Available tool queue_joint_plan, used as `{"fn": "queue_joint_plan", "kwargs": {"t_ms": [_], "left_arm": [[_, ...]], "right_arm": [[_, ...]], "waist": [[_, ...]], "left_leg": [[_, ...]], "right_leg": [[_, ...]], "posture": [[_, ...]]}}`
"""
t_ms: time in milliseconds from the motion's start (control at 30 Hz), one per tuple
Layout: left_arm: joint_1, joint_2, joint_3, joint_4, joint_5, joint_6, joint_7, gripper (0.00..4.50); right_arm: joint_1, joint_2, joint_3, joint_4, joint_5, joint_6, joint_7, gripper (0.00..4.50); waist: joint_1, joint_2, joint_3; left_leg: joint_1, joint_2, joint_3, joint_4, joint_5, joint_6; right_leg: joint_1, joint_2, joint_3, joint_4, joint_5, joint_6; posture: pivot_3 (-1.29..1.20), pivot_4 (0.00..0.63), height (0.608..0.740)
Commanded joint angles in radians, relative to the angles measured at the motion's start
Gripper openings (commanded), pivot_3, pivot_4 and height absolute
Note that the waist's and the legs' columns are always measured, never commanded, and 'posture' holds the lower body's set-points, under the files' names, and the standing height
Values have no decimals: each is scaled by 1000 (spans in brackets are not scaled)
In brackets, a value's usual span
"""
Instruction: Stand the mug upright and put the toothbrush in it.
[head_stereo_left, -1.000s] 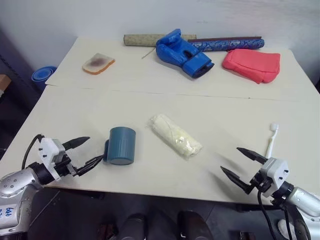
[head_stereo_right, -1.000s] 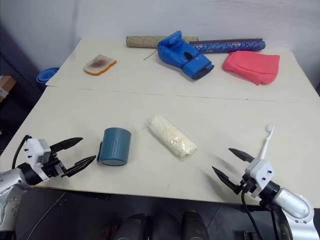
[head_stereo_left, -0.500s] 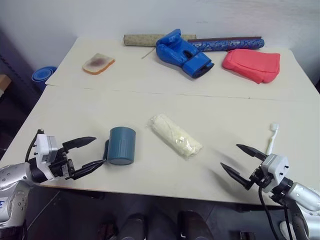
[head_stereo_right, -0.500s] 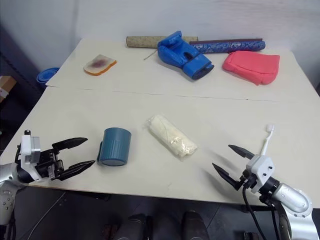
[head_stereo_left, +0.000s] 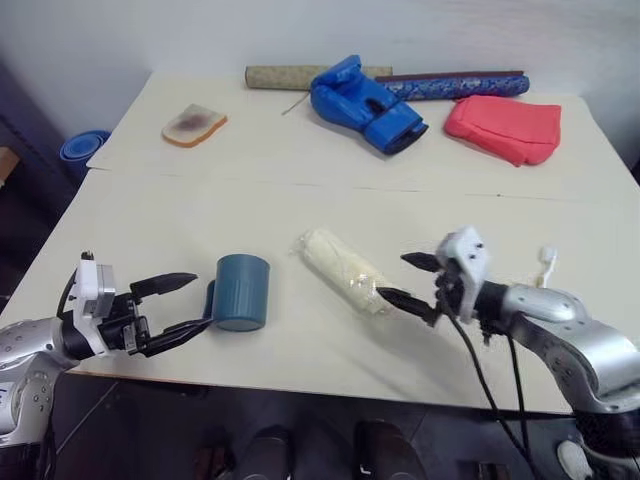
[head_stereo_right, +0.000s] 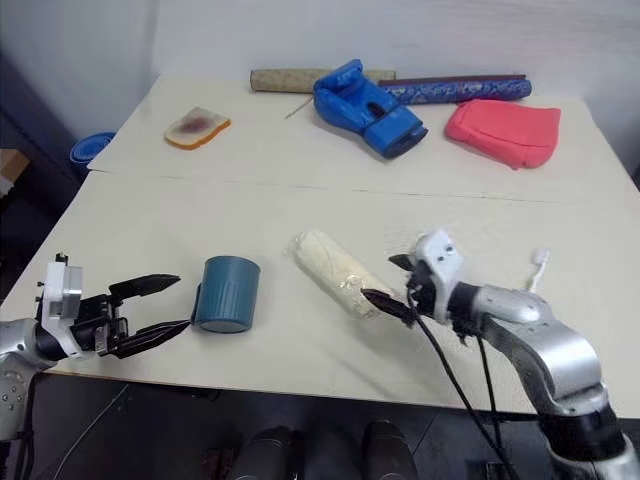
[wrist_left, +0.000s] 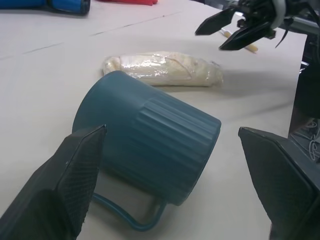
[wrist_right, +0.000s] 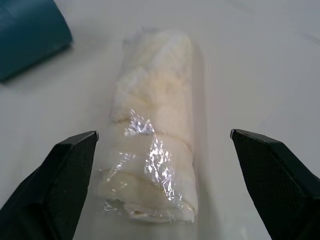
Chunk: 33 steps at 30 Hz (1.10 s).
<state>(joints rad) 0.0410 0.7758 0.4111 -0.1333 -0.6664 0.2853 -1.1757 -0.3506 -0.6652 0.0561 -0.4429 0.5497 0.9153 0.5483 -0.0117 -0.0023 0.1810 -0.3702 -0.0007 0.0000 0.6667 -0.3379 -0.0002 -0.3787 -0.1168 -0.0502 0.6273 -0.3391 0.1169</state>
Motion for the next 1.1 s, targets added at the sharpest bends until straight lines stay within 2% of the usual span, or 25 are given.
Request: {"fn": "queue_joint_plan", "kwargs": {"t_ms": [33,100,200,300,433,500,567,633,667,767,867,933,1000,1100], "left_arm": [[-11,0,5,-15,0,-16,0,4500],[-13,-3,1,-14,4,-20,2,4500],[-16,-7,0,-16,8,-27,5,4500],[-16,-8,2,-14,10,-32,6,4500],[-19,-8,0,-8,16,-43,6,4500],[-35,-14,-9,0,19,-49,10,4500],[-54,-23,-17,5,15,-49,19,4500],[-70,-30,-21,6,10,-44,30,4500],[-79,-34,-24,5,6,-40,36,4500],[-96,-44,-36,2,4,-33,46,4500],[-107,-57,-44,0,3,-29,57,4500],[-113,-64,-53,3,8,-29,62,4500],[-121,-65,-60,9,12,-29,63,4500],[-135,-60,-64,24,14,-28,60,4500]], "right_arm": [[-72,35,89,66,-63,82,-54,4416],[-111,62,124,105,-63,105,-38,4416],[-140,105,137,131,-36,136,-7,3793],[-137,122,121,128,-18,147,16,2778],[-117,123,28,117,30,138,47,1444],[-93,105,-69,106,80,127,74,822],[-74,119,-226,107,151,103,68,222],[-52,104,-407,120,263,145,62,222],[-21,63,-462,124,265,130,86,222],[94,-94,-572,205,137,11,119,222],[143,-181,-690,395,56,-105,93,222],[152,-242,-723,598,-35,-210,55,222],[143,-306,-679,804,-119,-307,67,222],[72,-344,-612,1023,-174,-382,102,222]], "waist": [[2,0,0],[3,0,0],[3,0,0],[3,0,0],[3,0,0],[9,0,0],[12,0,0],[12,0,0],[12,0,0],[18,0,0],[13,0,0],[9,0,0],[5,0,0],[-8,0,0]], "left_leg": [[-1,-1,0,0,0,0],[0,-1,0,0,0,0],[0,-2,0,0,0,1],[0,-1,0,0,0,1],[0,-1,0,0,0,1],[0,-1,0,0,0,1],[-1,-2,0,0,0,2],[-1,-4,0,0,1,2],[-1,-4,0,0,1,3],[-1,-5,-1,0,0,4],[-1,-5,3,0,-1,6],[1,-5,6,0,0,7],[3,-5,10,0,1,8],[4,-4,13,0,1,8]], "right_leg": [[0,0,0,0,0,0],[0,0,-1,0,0,0],[0,1,-1,1,0,0],[0,2,-2,1,0,0],[0,2,-2,1,0,0],[0,2,-2,1,0,0],[1,2,-2,1,0,0],[1,2,-2,0,1,1],[1,2,-2,0,1,2],[2,2,-3,0,1,2],[2,2,-2,-1,1,3],[2,3,-3,-1,3,5],[2,3,-2,-1,3,6],[2,4,-1,-1,3,6]], "posture": [[0,150,740],[0,150,740],[0,150,740],[0,150,740],[0,150,740],[0,150,740],[0,150,740],[0,150,740],[0,150,740],[0,150,740],[0,150,740],[0,150,740],[0,150,740],[0,150,740]]}}
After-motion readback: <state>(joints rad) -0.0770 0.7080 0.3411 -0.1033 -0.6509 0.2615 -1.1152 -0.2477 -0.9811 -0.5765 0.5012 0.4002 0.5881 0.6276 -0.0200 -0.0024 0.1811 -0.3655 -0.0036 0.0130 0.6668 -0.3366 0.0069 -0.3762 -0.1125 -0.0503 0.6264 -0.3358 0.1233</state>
